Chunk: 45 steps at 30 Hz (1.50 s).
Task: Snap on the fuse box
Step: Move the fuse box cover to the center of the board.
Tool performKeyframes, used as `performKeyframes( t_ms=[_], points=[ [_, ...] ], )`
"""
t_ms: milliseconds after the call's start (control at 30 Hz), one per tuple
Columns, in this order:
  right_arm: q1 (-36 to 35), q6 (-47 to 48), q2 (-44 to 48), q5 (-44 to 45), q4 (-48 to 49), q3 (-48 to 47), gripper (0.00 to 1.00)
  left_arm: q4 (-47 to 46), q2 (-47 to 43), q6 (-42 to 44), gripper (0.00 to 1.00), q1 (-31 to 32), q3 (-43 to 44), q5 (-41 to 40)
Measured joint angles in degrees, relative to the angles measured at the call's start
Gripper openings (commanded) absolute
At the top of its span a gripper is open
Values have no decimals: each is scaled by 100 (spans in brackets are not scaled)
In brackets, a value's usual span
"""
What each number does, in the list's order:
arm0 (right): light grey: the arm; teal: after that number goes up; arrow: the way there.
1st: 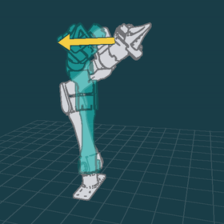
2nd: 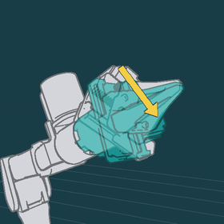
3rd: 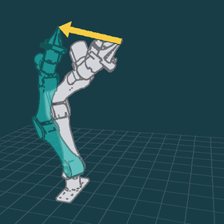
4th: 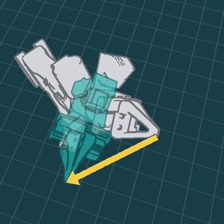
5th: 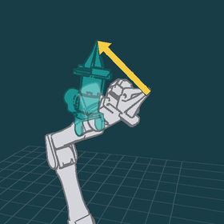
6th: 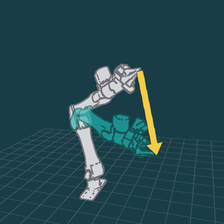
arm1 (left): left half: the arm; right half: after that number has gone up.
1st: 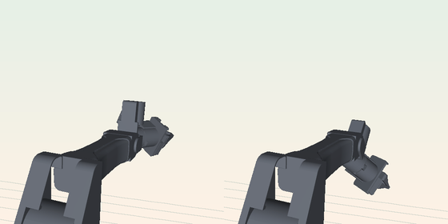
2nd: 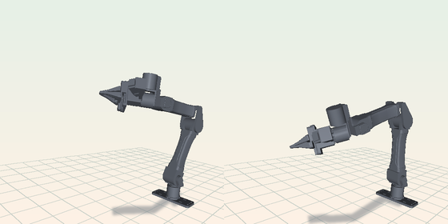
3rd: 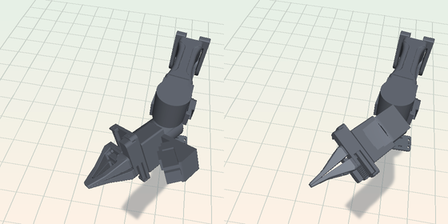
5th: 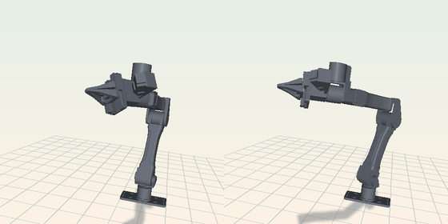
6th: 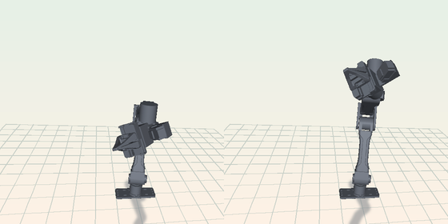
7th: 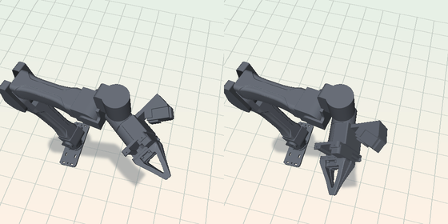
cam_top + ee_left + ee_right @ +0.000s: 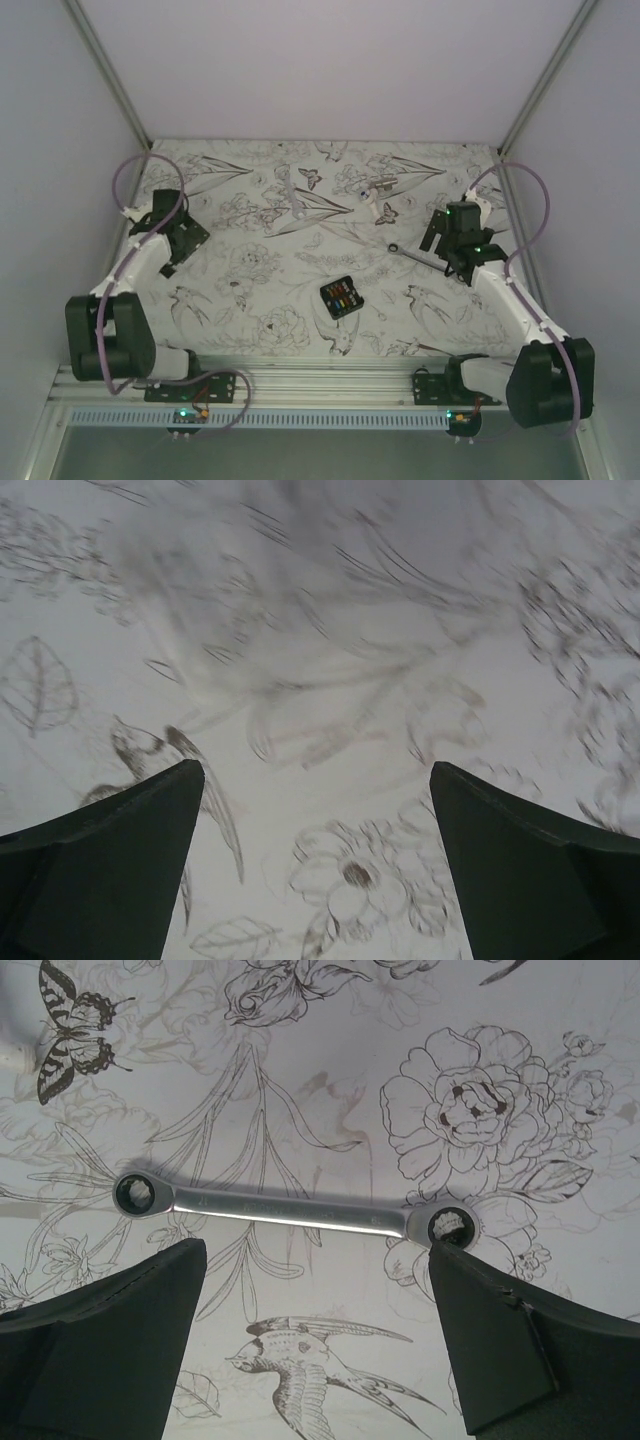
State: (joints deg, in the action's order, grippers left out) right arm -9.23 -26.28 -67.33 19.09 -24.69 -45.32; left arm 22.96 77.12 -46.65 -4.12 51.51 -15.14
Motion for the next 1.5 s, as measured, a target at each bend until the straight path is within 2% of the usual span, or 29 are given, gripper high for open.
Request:
performKeyframes(
  t_ms=[167, 467, 700, 867, 1133, 1500],
  points=[
    [7, 122, -243, -72, 330, 0, 100, 188, 743, -66, 100, -601, 282, -343],
    [20, 328, -649, -361, 745, 76, 100, 387, 1679, -61, 100, -767, 1217, -1021],
    [55, 450, -726, -573, 918, 177, 100, 363, 2599, 227, 99, -1384, 1880, -389],
    [55, 485, -726, -741, 994, 256, 100, 376, 2839, 433, 93, -1427, 1921, 11],
    [57, 487, -660, -1060, 1086, 339, 100, 426, 2815, 691, 93, -1115, 1902, 409],
    [70, 485, -452, -1478, 1163, 374, 100, 763, 2175, 660, 95, 286, 1613, 435]
  ],
)
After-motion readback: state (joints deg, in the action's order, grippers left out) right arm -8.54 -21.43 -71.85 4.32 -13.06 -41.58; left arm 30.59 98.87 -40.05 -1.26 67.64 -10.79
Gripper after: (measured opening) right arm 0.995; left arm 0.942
